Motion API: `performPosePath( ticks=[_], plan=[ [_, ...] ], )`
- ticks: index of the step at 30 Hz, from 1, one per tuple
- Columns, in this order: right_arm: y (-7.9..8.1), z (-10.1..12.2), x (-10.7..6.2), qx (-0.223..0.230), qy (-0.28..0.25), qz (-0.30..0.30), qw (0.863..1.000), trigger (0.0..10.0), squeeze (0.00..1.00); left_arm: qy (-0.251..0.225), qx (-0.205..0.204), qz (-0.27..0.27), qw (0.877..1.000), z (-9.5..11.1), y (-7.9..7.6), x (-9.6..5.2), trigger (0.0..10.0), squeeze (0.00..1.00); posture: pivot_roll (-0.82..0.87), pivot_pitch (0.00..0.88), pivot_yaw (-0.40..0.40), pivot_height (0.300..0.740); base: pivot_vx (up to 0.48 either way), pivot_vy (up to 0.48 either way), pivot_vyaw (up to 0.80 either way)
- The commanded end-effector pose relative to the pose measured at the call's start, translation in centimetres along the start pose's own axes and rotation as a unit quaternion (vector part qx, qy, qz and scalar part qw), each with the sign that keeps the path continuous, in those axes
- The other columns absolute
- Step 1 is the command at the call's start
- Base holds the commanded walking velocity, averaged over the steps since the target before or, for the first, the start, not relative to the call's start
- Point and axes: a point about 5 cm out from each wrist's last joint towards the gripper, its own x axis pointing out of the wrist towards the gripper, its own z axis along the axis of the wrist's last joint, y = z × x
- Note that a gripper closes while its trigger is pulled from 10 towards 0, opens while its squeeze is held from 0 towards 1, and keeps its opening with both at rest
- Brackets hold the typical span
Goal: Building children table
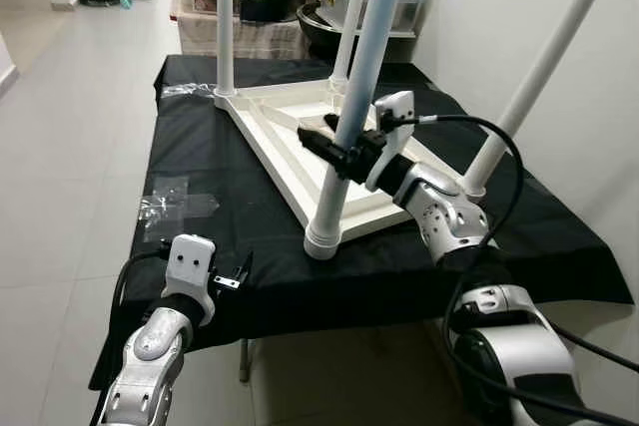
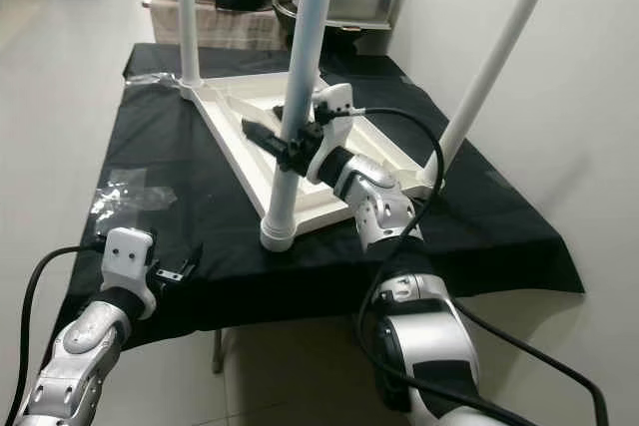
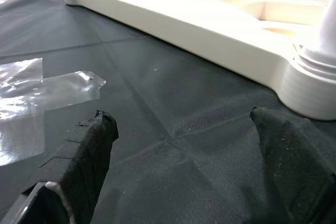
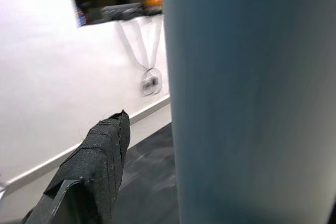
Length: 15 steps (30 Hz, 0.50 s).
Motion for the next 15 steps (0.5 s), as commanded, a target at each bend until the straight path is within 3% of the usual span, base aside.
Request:
performPosePath(
  ticks=[1,2,3,4,5,7,10,11,12,13,14,15],
  plan=[
    [1.4,-0.8,1.0,-0.002,0.029,0.074,0.997,10.0,0.0,0.002,0.006,0.003,1.0,-0.1,0.1,0.0,10.0,0.0,0.1,0.0,-0.186,0.74,0.0,0.0,0.0],
    [1.4,-0.8,1.0,-0.002,0.029,0.074,0.997,10.0,0.0,0.002,0.006,0.003,1.0,-0.1,0.1,0.0,10.0,0.0,0.1,0.0,-0.186,0.74,0.0,0.0,0.0],
    [2.6,-1.3,1.0,-0.002,0.035,0.131,0.991,6.4,0.0,0.002,0.006,0.004,1.0,-0.2,0.2,-0.2,10.0,0.0,0.1,0.0,-0.189,0.74,0.0,0.0,0.0],
    [3.8,-1.8,0.8,0.001,0.035,0.184,0.982,0.0,0.0,0.003,0.006,0.005,1.0,-0.2,0.2,-0.2,10.0,0.0,0.1,0.0,-0.187,0.74,0.0,0.0,0.0],
    [4.6,-2.1,0.7,0.004,0.034,0.221,0.975,0.0,0.0,0.003,0.007,0.005,1.0,-0.2,0.2,-0.3,10.0,0.0,0.1,0.0,-0.187,0.74,0.0,0.0,0.0],
    [5.4,-3.1,0.5,-0.004,0.057,0.24,0.969,0.0,0.0,0.004,0.007,0.005,1.0,-0.2,0.2,-0.3,10.0,0.0,0.1,0.0,-0.182,0.74,0.0,0.0,0.0],
    [5.2,-3.9,0.8,-0.007,0.082,0.203,0.976,0.0,0.0,0.004,0.007,0.004,1.0,-0.2,0.1,-0.2,10.0,0.0,0.1,0.0,-0.182,0.74,0.0,0.0,0.0],
    [4.3,-4.8,1.5,-0.009,0.113,0.123,0.986,0.0,0.0,0.004,0.007,0.003,1.0,-0.2,0.2,-0.2,10.0,0.0,0.09,0.0,-0.175,0.74,0.0,0.0,0.0],
    [4.3,-4.8,1.5,-0.009,0.113,0.123,0.986,0.0,0.0,0.004,0.007,0.003,1.0,-0.2,0.2,-0.2,10.0,0.0,0.09,0.0,-0.175,0.74,0.0,0.0,0.0],
    [1.6,-7.0,1.6,-0.01,0.177,-0.1,0.979,0.0,0.0,0.003,0.008,0.001,1.0,-0.2,0.2,0.0,10.0,0.0,0.08,0.0,-0.167,0.74,0.0,0.0,0.0],
    [1.0,-7.6,1.3,-0.013,0.191,-0.155,0.969,0.0,0.0,0.003,0.008,0.001,1.0,-0.2,0.1,0.0,10.0,0.0,0.08,0.0,-0.167,0.74,0.0,0.0,0.0],
    [1.0,-7.6,1.3,-0.013,0.191,-0.155,0.969,0.0,0.0,0.003,0.008,0.001,1.0,-0.2,0.1,0.0,10.0,0.0,0.08,0.0,-0.167,0.74,0.0,0.0,0.0]
  ],
)
